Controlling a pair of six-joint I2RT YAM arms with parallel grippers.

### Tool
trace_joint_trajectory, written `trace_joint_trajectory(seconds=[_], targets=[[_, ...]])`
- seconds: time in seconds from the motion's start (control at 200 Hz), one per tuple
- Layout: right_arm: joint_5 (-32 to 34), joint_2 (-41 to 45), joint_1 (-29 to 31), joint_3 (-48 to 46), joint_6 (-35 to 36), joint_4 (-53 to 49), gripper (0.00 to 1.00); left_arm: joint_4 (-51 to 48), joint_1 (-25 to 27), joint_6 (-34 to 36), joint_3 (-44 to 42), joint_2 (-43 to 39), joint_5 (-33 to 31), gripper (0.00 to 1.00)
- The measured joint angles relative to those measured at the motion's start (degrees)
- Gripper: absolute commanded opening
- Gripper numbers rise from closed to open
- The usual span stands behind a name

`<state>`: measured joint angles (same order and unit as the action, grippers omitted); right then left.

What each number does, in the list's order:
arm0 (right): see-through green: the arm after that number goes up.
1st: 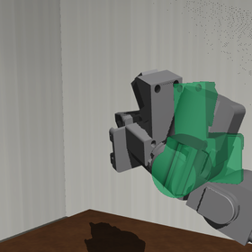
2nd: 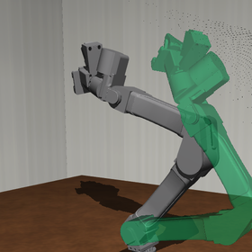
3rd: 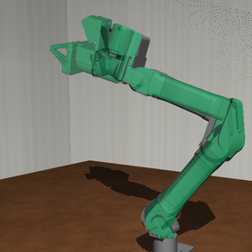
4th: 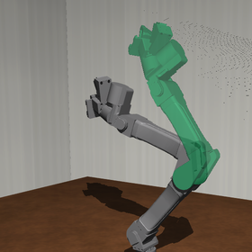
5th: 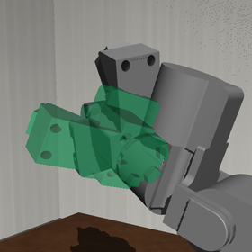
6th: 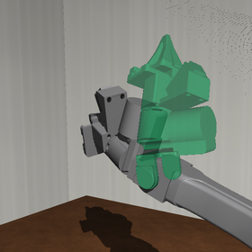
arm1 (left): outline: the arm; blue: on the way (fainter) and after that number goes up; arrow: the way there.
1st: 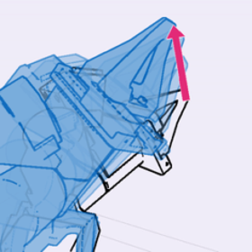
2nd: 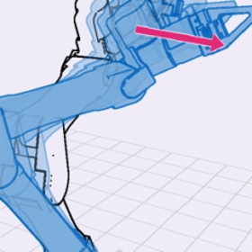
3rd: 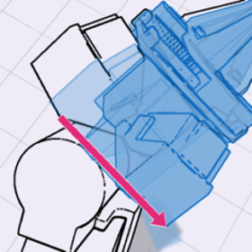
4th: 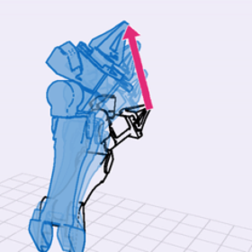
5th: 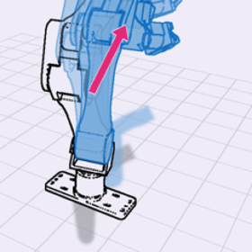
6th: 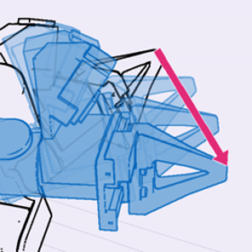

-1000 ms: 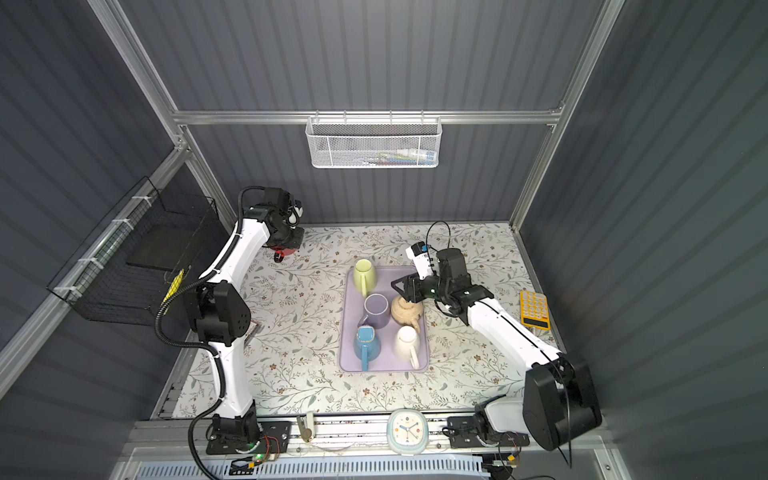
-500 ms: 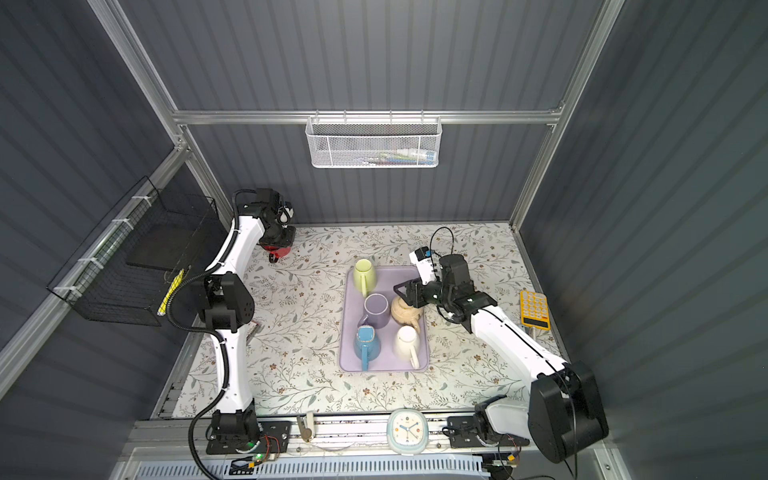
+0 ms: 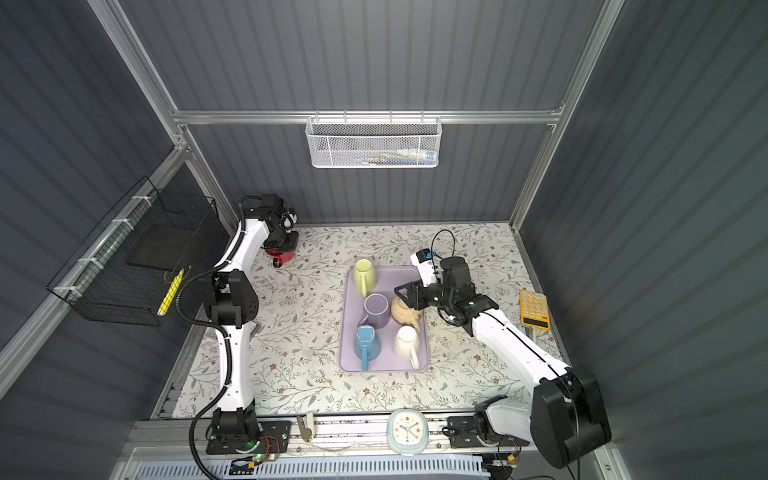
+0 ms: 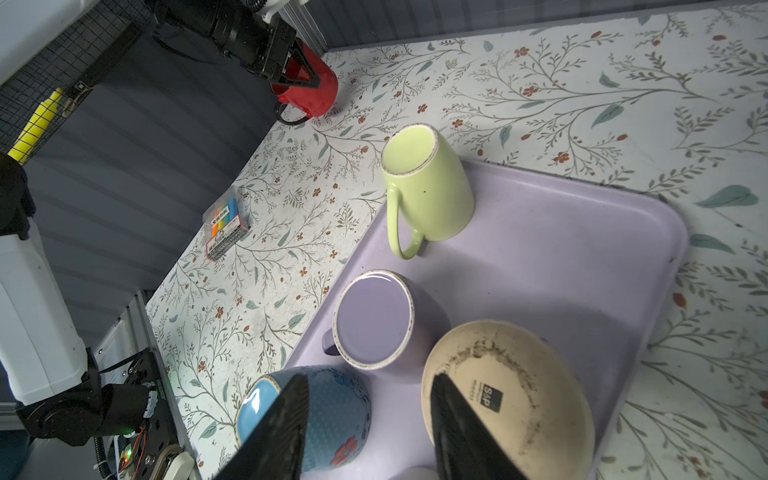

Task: Turn the mug right side up
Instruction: 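Carry the red mug with the left gripper beside the tray, lowering it upright, then open the left gripper and lift it off the upright red mug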

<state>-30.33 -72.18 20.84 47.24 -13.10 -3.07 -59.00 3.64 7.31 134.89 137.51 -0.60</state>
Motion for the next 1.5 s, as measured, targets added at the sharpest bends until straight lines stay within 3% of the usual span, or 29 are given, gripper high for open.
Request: trace_joint_trajectory(seconds=[0.795, 1.326, 1.501], targets=[[1.5, -2.6, 0.9, 0.2, -2.6, 0.5, 0.5, 2.8, -1.9, -0.2, 0.0, 3.6, 0.4, 0.0], [2.7, -3.3, 0.9, 2.7, -1.9, -1.5, 0.5, 7.4, -2.1, -1.0, -1.3, 3.7, 0.7, 0.19], [2.7, -3.3, 0.9, 2.7, -1.9, -1.7, 0.5, 8.9, -2.4, -1.4, -1.9, 3.7, 0.6, 0.33]])
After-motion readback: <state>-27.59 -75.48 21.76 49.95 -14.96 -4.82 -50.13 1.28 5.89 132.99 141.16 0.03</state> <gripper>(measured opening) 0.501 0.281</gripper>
